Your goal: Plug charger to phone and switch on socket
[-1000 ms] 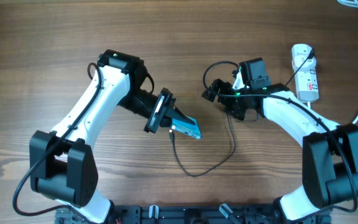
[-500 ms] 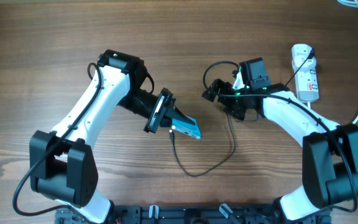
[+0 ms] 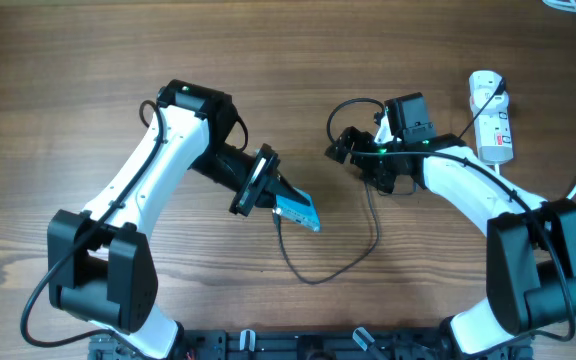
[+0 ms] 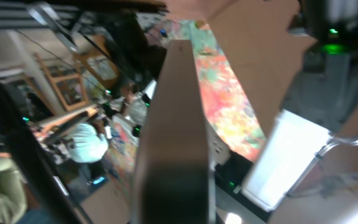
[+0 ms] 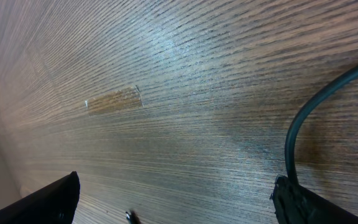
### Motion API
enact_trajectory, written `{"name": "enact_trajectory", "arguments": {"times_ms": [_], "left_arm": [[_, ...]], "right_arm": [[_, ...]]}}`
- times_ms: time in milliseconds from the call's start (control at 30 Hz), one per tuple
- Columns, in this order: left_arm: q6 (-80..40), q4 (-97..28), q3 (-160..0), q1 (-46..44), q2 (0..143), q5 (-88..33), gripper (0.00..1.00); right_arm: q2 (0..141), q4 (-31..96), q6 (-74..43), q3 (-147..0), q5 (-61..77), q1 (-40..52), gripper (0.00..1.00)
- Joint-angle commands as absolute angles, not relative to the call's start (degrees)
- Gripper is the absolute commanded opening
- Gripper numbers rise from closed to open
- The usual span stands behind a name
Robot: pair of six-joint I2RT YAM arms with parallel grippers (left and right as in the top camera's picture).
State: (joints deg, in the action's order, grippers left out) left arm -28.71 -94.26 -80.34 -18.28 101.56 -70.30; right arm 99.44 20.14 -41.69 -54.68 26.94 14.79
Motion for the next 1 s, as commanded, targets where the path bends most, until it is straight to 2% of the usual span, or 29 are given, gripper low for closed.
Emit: {"name": "enact_trajectory", "arguments": {"times_ms": [0,67,300,567,967], "left_arm": [[-29.21,-91.09,-80.58,-18.55,100.29,-60.99,0.04],[-29.21,-87.68,-80.58,-18.55,100.29,-55.09,0.04],[-29.21,-69.38,-80.58,-18.52,100.29,-23.18,0.04],[-27.73,-49.39,-80.58,-18.02,100.29,-22.90,0.04],[-27.42,-42.17,-80.55,-15.44,103.94,-23.16,0.04]], "right_arm": [[99.55,19.99,-40.69,-54.70,26.33,14.81,0.99],[99.55,19.99,-40.66,-54.70,26.33,14.81,1.00],[99.55,19.99,-40.69,-54.70,26.33,14.81,1.00],[99.55,19.97,-40.69,-54.70,26.33,14.81,1.00],[99.55,19.97,-40.69,-54.70,26.33,14.81,1.00]]}}
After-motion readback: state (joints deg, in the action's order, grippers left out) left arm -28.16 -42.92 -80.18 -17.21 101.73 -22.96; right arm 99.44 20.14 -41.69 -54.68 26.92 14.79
